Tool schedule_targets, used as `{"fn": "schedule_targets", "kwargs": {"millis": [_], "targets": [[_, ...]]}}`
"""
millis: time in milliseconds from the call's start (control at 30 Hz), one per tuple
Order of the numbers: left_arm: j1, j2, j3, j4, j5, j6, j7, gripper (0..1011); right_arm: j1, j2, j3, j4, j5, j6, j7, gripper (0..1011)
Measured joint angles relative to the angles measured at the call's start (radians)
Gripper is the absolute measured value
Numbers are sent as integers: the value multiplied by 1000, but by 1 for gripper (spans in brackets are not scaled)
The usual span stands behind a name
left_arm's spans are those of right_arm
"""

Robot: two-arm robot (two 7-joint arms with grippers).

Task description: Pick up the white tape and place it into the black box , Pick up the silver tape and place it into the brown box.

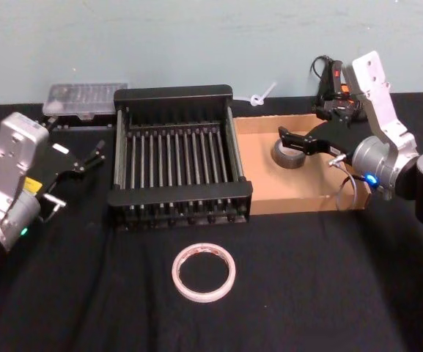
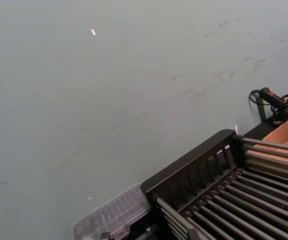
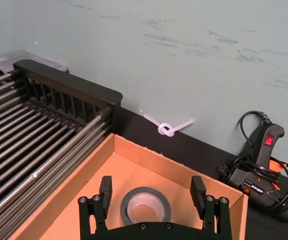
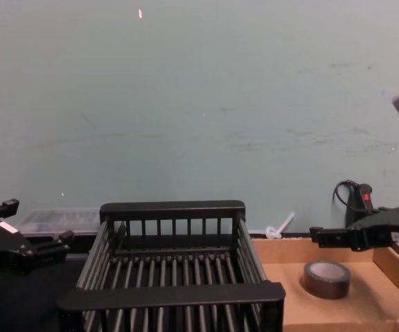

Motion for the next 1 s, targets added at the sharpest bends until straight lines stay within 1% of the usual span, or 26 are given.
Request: {"fn": "schedule_targets", "kwargs": {"millis": [100,200,333,400,433,633,667,733,767,833,867,967,1000], "targets": [[0,0,0,0,0,0,0,1002,-13,6,6,-23,6,6,6,1002],[0,0,0,0,0,0,0,1001,-47,22,16,-74,18,16,14,1002],[0,0,0,0,0,0,0,1001,-83,41,25,-123,32,23,21,1003],[0,0,0,0,0,0,0,1001,-115,56,32,-161,42,22,24,1002],[0,0,0,0,0,0,0,1001,-139,67,38,-187,50,19,27,1002],[0,0,0,0,0,0,0,1001,-222,105,56,-267,78,-6,38,1002],[0,0,0,0,0,0,0,1001,-248,116,61,-287,87,-16,43,1002],[0,0,0,0,0,0,0,1001,-267,126,64,-305,95,-26,48,1003],[0,0,0,0,0,0,0,1001,-294,139,67,-325,104,-38,56,1003],[0,0,0,0,0,0,0,1001,-327,157,69,-349,115,-52,66,1003],[0,0,0,0,0,0,0,1001,-327,157,69,-349,115,-52,66,1003],[0,0,0,0,0,0,0,1001,-371,185,66,-380,131,-69,84,1002],[0,0,0,0,0,0,0,1001,-371,185,66,-380,131,-69,84,1003]]}}
